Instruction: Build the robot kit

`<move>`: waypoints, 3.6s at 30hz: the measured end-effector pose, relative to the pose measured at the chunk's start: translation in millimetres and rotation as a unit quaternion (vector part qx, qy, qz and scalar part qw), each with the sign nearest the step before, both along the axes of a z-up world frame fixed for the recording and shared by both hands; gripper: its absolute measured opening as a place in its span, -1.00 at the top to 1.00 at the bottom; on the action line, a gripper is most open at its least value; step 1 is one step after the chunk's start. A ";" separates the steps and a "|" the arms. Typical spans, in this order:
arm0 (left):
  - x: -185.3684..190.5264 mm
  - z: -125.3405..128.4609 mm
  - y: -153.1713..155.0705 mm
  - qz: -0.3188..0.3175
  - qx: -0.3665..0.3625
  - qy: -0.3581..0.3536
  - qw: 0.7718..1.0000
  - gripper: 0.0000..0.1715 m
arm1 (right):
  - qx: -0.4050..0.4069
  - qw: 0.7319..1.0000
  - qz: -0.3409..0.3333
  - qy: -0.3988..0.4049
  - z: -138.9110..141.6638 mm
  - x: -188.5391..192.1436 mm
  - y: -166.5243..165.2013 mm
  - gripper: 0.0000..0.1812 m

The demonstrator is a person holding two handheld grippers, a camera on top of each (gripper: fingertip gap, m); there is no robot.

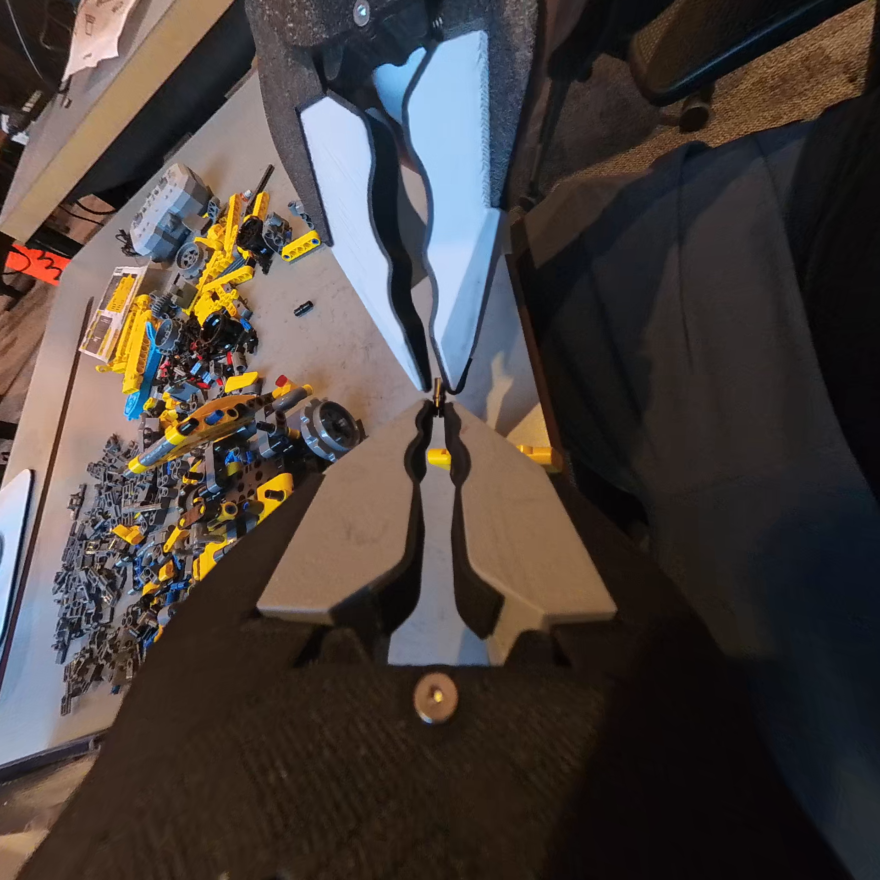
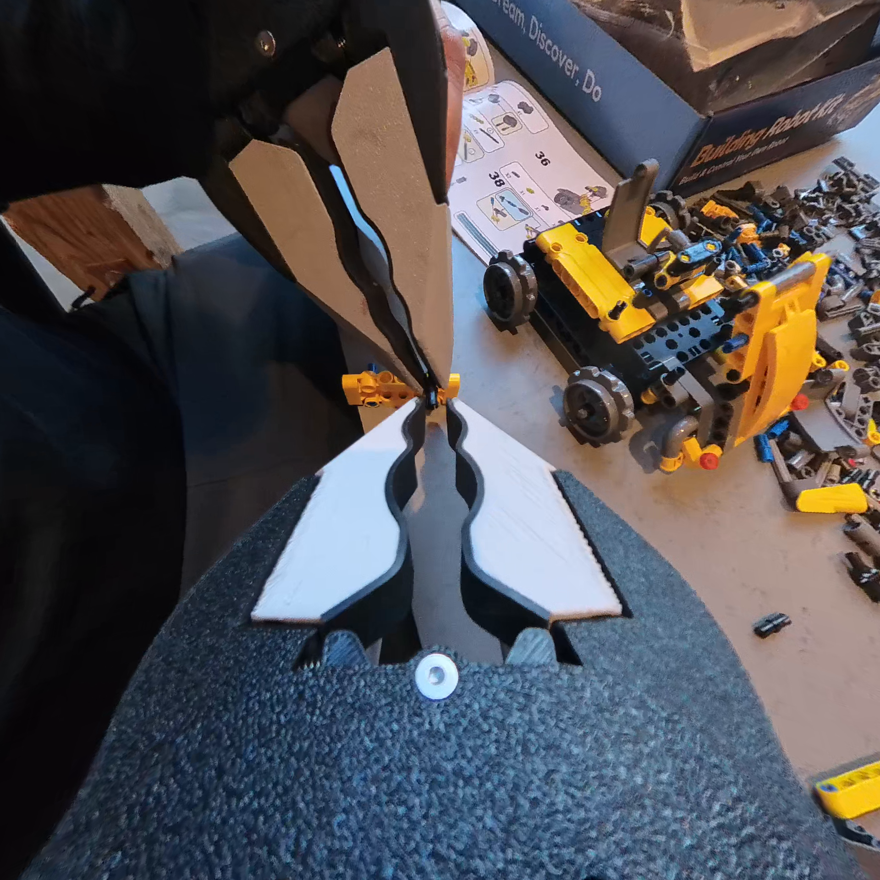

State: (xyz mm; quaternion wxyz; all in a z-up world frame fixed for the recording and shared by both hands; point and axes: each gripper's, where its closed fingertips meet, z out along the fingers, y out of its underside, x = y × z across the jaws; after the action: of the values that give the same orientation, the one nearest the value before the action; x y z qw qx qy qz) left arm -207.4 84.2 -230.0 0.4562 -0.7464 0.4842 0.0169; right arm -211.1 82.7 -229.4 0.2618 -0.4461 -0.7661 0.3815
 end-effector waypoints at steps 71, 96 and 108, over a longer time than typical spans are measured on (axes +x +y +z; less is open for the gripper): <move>5.0 -39.4 -14.2 0.017 -0.192 -0.108 0.975 0.29 | -0.123 0.985 -0.014 -0.116 -15.9 -9.9 -4.8 0.96; 1.8 2.8 -7.4 0.027 -0.146 -0.189 0.971 0.61 | -0.266 0.962 -0.028 0.048 25.4 0.5 -6.3 0.96; 1.8 20.7 -2.6 0.028 -0.111 -0.216 0.970 0.97 | -0.249 0.964 -0.028 0.085 34.0 -3.8 -5.6 0.95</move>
State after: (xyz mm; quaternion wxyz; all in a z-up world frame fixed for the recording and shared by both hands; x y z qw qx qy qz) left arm -205.6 81.5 -209.3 0.4639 -0.7916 0.3517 -0.1856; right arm -214.9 77.1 -195.4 0.2176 -0.4846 -0.6091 0.5889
